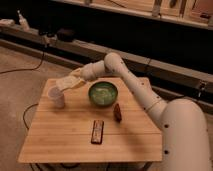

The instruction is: Place the white sponge in the ceramic cup

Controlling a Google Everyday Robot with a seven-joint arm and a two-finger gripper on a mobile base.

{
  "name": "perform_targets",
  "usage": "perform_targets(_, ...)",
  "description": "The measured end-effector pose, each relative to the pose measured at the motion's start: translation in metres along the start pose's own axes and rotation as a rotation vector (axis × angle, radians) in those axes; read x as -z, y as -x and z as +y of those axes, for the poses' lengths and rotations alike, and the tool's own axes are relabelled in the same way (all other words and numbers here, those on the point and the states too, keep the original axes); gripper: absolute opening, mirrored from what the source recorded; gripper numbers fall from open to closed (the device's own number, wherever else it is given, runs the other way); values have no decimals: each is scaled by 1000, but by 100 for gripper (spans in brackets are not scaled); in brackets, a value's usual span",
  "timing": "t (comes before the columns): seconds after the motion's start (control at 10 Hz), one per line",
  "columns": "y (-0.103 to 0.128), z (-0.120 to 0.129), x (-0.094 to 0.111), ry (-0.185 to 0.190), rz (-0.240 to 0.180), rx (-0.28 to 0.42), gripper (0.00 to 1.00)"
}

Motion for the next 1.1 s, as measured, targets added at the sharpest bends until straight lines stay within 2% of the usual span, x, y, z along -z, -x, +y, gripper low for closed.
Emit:
perform_targets(0.4, 2, -12, -16, 62, 41, -17, 0)
perform_targets(0.6, -1, -14, -21, 79, 50, -28, 0)
perform_targets(0.9, -13, -16, -18, 83, 67, -43, 0)
perform_targets(1.1, -21, -12, -26, 110, 84, -49, 0)
